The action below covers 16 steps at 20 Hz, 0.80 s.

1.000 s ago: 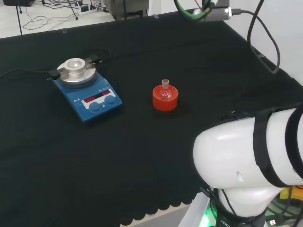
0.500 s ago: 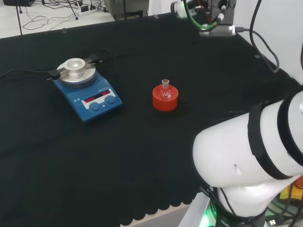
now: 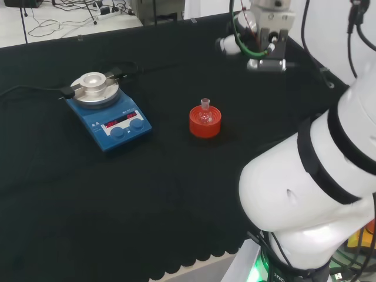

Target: Pick up the round-bottom flask.

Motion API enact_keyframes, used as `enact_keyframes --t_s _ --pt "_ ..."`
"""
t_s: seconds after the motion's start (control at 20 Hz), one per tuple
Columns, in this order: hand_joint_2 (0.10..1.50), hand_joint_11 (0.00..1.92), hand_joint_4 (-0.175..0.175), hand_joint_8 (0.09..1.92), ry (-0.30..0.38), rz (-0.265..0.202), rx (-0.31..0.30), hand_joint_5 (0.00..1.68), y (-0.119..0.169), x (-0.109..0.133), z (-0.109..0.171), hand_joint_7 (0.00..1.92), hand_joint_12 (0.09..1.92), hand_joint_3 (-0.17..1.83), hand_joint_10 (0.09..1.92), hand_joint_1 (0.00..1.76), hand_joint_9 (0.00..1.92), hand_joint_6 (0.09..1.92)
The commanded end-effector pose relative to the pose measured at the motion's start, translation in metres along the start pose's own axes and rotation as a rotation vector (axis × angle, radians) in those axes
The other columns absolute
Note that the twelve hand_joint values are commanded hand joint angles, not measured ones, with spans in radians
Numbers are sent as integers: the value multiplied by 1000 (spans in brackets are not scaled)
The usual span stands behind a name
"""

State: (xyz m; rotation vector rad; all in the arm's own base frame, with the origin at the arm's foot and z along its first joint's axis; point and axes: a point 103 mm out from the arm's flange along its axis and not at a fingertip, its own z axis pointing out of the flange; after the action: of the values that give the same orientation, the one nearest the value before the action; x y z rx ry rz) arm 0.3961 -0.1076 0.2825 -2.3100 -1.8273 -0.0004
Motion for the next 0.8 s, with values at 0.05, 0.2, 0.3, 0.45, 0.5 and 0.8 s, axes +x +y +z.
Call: enact_keyframes --t_s 0.05,0.2,0.3,0.45,0.5,0.8 --pt "1011 4 -35 627 44 3 7 531 27 -10 64 197 1419 203 699 628 382 147" --pt "927 14 -35 635 48 -5 23 572 32 -4 82 219 1417 277 676 718 421 167" --pt "843 21 -35 639 51 -10 28 584 34 1 93 228 1417 409 666 751 435 181" --pt "768 26 -34 646 54 -19 23 593 36 7 105 235 1418 531 667 774 442 206" --pt "757 26 -34 647 55 -20 26 594 37 7 109 236 1419 550 668 777 443 213" --pt "698 33 -34 659 61 -28 52 646 39 11 131 278 1420 606 664 821 467 312"
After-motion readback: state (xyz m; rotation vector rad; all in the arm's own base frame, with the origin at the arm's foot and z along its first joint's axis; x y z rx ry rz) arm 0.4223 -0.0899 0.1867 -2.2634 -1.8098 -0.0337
